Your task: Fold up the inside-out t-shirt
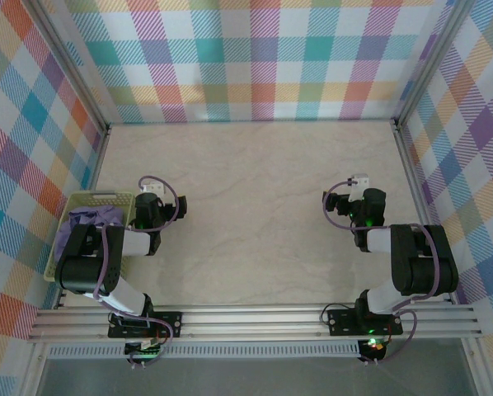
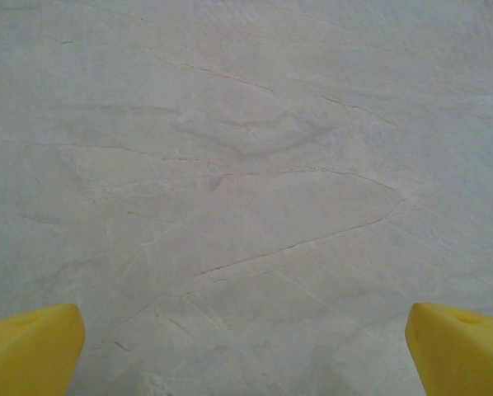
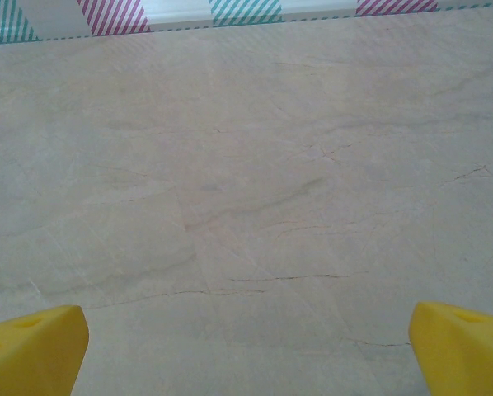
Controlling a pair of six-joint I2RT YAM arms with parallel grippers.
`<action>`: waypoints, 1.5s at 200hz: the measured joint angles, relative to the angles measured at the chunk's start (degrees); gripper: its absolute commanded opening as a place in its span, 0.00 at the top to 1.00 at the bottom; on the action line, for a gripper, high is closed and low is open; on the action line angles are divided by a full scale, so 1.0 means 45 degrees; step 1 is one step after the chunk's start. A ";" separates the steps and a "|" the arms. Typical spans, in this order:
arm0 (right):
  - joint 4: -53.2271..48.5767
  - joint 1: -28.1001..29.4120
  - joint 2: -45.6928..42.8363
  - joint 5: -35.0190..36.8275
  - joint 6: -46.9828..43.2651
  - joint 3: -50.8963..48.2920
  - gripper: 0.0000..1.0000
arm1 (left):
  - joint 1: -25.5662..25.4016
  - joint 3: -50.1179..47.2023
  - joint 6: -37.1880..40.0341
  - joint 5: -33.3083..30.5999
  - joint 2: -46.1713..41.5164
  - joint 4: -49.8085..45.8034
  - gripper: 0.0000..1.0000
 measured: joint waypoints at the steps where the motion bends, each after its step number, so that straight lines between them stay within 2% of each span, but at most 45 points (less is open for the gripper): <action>1: 0.0005 0.0000 0.0000 0.0000 0.0000 0.0000 0.00 | 0.0000 0.0000 0.0000 0.0000 0.0000 0.0000 0.00; 123: 0.0000 0.0000 0.0000 0.0000 0.0000 0.0005 0.00 | 0.0000 0.0000 0.0000 0.0000 -0.0010 -0.0010 0.00; 142: -0.0306 0.0000 -0.0160 -0.0112 -0.0010 0.0015 0.00 | -0.0112 0.0131 0.0015 -0.0199 -0.0447 -0.0714 0.00; 176: -0.1860 0.0015 -0.2404 -0.0418 -0.0053 0.0049 0.00 | -0.1064 0.1054 0.0131 -0.1054 -0.3050 -0.2982 0.00; 202: -0.4318 0.0015 -0.4925 -0.0738 0.0359 0.1010 0.00 | -0.1564 0.2793 -0.0699 -0.1379 -0.4818 -0.5158 0.00; 224: -0.6839 0.0024 -0.6625 -0.0661 0.1656 0.2696 0.00 | -0.1598 0.4925 -0.2613 -0.2064 -0.5377 -0.7946 0.00; 245: -0.9593 0.0034 -0.8000 0.0228 0.3672 0.4405 0.00 | -0.1598 0.7446 -0.4920 -0.3449 -0.5187 -1.1822 0.00; 260: -1.0763 0.0019 -0.8782 0.0597 0.4677 0.4663 0.00 | -0.1583 0.8714 -0.6533 -0.4609 -0.4906 -1.4377 0.00; 277: -1.1788 0.0010 -0.9384 0.0491 0.5372 0.4274 0.00 | -0.1428 0.8777 -0.7844 -0.5411 -0.4843 -1.6344 0.00; 300: -1.2823 0.0010 -0.9452 -0.0117 0.5761 0.3721 0.00 | -0.1141 0.7689 -0.9029 -0.6280 -0.5017 -1.8331 0.00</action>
